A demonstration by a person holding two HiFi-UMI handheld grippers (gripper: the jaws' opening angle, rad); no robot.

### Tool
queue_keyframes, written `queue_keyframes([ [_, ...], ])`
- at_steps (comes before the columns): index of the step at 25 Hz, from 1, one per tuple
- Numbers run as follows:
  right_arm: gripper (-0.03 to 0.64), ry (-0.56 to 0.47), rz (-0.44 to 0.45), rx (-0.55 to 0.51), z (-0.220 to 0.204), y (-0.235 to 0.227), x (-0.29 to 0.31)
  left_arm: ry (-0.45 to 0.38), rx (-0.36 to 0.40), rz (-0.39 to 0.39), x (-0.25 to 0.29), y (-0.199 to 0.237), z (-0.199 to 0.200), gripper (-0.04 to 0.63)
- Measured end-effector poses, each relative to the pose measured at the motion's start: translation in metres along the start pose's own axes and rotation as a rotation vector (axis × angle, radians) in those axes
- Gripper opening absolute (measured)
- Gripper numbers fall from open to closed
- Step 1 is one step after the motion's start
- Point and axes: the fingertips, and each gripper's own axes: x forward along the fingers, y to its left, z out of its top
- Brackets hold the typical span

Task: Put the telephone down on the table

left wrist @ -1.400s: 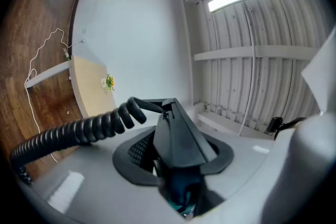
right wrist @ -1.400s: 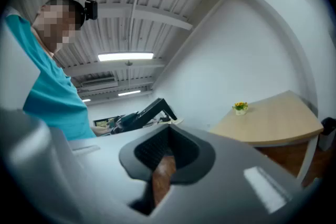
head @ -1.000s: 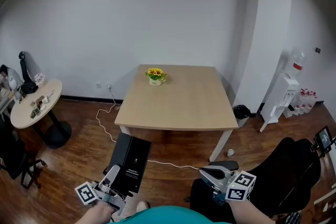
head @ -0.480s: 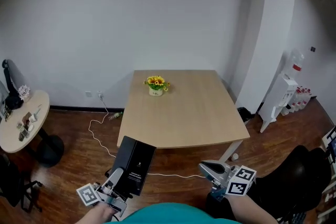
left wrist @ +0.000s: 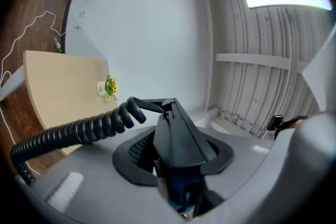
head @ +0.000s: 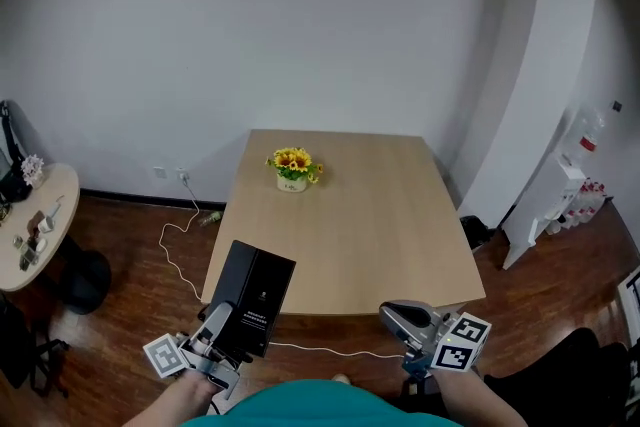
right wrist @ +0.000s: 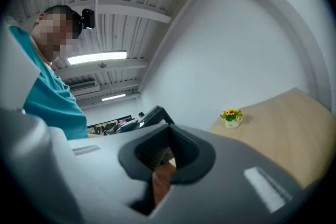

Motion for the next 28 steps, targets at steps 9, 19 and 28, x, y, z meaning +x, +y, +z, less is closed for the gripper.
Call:
queue_keyframes([
  [9, 0.002, 0.071, 0.092, 0.001, 0.037, -0.123, 0.022, -0.077, -0.004, 0.048, 0.113, 0.054, -0.007, 0.173],
  [19, 0.002, 0.079, 0.063, 0.029, 0.051, -0.181, 0.084, -0.017, -0.109, 0.077, 0.181, 0.137, 0.032, 0.173],
  [28, 0.002, 0.045, -0.079, 0.057, 0.074, -0.230, 0.119, 0.135, -0.151, 0.156, 0.209, 0.231, 0.061, 0.173],
])
